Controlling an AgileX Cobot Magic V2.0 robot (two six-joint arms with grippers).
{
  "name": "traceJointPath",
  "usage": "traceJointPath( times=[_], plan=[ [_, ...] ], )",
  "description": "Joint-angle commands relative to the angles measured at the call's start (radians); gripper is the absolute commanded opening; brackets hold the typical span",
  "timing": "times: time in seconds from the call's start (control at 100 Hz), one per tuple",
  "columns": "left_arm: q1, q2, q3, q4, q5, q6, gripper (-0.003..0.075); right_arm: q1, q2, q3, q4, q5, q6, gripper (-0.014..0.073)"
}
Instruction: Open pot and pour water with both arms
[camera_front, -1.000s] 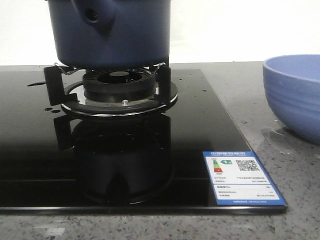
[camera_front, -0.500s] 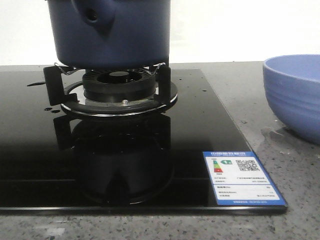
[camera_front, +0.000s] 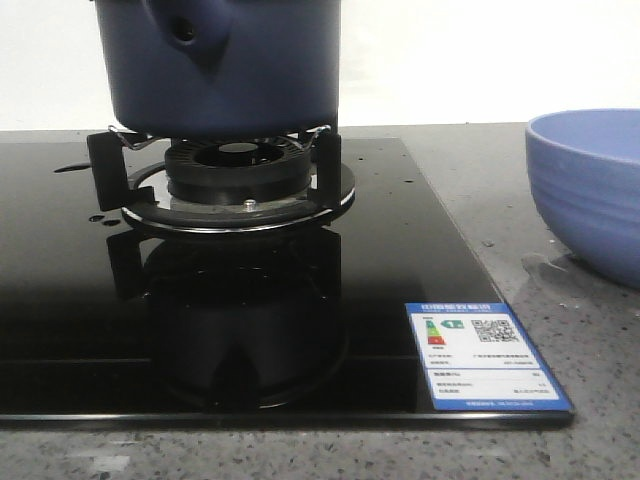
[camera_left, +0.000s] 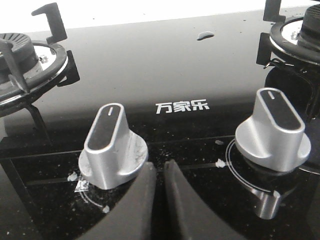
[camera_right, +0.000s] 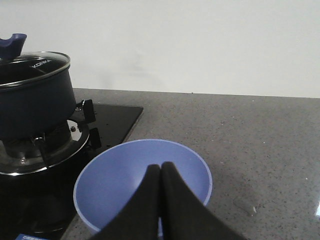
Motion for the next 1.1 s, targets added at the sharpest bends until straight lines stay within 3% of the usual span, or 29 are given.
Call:
traceJointPath(
  times=[0.0, 0.17, 0.33, 0.43, 0.57, 0.72, 0.95, 1.09],
  plan=[
    [0.007, -0.027, 0.028, -0.008, -0.041, -0.009, -0.002, 0.0, 0.014, -0.022, 0.007, -0.077, -0.01, -0.0063],
    [0.007, -0.027, 0.028, -0.008, -0.041, -0.009, -0.002, -0.029, 0.014, 0.032, -0.105, -0.136, 0.023, -0.0063],
    [0.007, -0.027, 0.028, -0.008, -0.041, -0.009, -0.002, -0.128, 0.014, 0.196, -0.277, -0.338, 0.138, -0.0063],
    [0.007, -0.027, 0.028, -0.008, -0.041, -0.009, -0.002, -0.193, 0.014, 0.318, -0.283, -0.485, 0.168, -0.0063],
    [0.007, -0.027, 0.028, -0.008, -0.041, -0.009, -0.002, -0.217, 0.014, 0.45, -0.283, -0.572, 0.185, -0.0063],
    [0.007, -0.027, 0.028, -0.008, -0.041, -0.009, -0.002, -0.218, 0.01, 0.526, -0.285, -0.578, 0.185, -0.0063],
    [0.007, -0.027, 0.028, -0.008, -0.041, -0.009, -0.002, -0.219, -0.063, 0.526, -0.356, -0.317, 0.185, -0.0063],
    [0.007, -0.027, 0.028, -0.008, -0.041, -0.009, -0.002, -0.219, -0.066, 0.526, -0.354, -0.323, 0.185, -0.0063]
  ],
)
